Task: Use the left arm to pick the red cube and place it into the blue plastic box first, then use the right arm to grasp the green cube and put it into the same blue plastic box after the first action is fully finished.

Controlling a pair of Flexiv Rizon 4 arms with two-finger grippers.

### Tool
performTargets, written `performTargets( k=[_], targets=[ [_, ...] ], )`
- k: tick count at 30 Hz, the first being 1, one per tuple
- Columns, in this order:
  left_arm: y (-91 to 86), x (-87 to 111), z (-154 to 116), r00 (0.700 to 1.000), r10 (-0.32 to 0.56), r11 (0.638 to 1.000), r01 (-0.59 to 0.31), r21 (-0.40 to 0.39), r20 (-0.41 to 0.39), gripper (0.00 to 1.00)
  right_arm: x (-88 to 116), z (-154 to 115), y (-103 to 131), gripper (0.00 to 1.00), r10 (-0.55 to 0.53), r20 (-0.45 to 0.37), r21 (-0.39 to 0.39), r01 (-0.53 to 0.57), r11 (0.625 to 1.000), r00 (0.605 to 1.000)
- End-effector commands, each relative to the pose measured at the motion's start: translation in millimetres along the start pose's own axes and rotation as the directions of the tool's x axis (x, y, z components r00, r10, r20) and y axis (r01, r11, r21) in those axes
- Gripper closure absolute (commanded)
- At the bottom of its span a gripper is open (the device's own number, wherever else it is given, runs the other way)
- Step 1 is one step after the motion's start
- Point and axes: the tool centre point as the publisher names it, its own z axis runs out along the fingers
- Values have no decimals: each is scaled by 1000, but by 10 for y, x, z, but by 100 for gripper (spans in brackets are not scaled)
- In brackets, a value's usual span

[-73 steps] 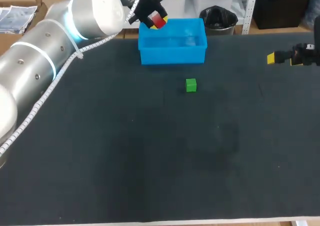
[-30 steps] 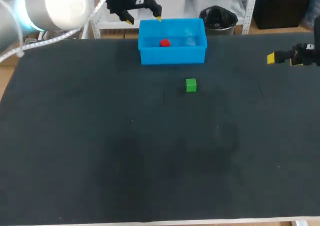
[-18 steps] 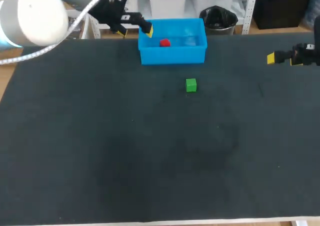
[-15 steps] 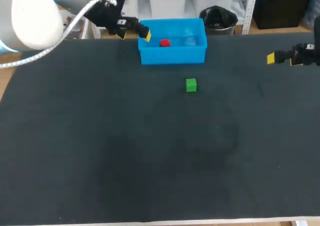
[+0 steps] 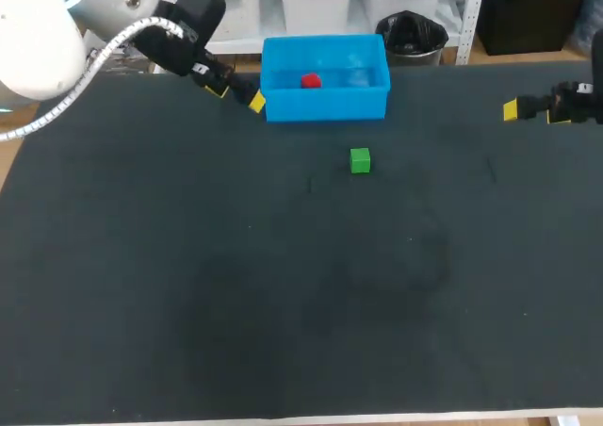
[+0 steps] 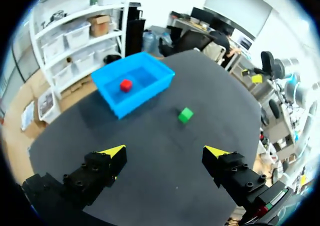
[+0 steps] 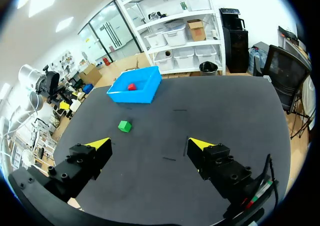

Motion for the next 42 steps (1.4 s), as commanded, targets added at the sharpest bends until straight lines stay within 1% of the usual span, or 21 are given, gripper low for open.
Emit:
performTargets(
  k=[1, 7, 14, 17, 19, 26, 35, 36, 37, 42],
  targets=[
    [80, 101, -5, 1000, 5, 1000, -4, 25, -11, 0, -1, -8, 19, 0, 2, -1, 8, -2, 1000, 1000],
    [90, 258, 9, 999, 10, 1000, -9, 25, -41, 0, -1, -8, 19, 0, 2, -1, 8, -2, 1000, 1000],
    [67, 314, -9, 999, 23, 999, -21, 41, -43, 0, -1, -8, 19, 0, 2, -1, 8, -2, 1000, 1000],
    [35, 329, -22, 998, 44, 998, -41, 53, -44, 0, -1, -8, 19, 0, 2, -1, 8, -2, 1000, 1000],
    [6, 337, -32, 997, 72, 996, -70, 49, -29, 0, -1, -8, 19, 0, 2, -1, 8, -2, 1000, 1000],
    [-33, 367, -29, 991, 130, 991, -129, 38, -17, 0, -1, -8, 19, 0, 2, -1, 8, -2, 1000, 1000],
    [-92, 371, -43, 985, 172, 984, -172, 40, 4, 0, -1, -8, 19, 0, 2, -1, 8, -2, 1000, 1000],
    [-92, 368, -47, 982, 186, 982, -187, 14, 14, 0, -1, -8, 19, 0, 2, -1, 8, -2, 1000, 1000],
    [-92, 368, -47, 981, 192, 981, -192, 11, 19, 0, -1, -8, 19, 0, 2, -1, 8, -2, 1000, 1000],
    [-92, 368, -47, 981, 192, 981, -192, 11, 19, 0, -1, -8, 19, 0, 2, -1, 8, -2, 1000, 1000]
  ],
)
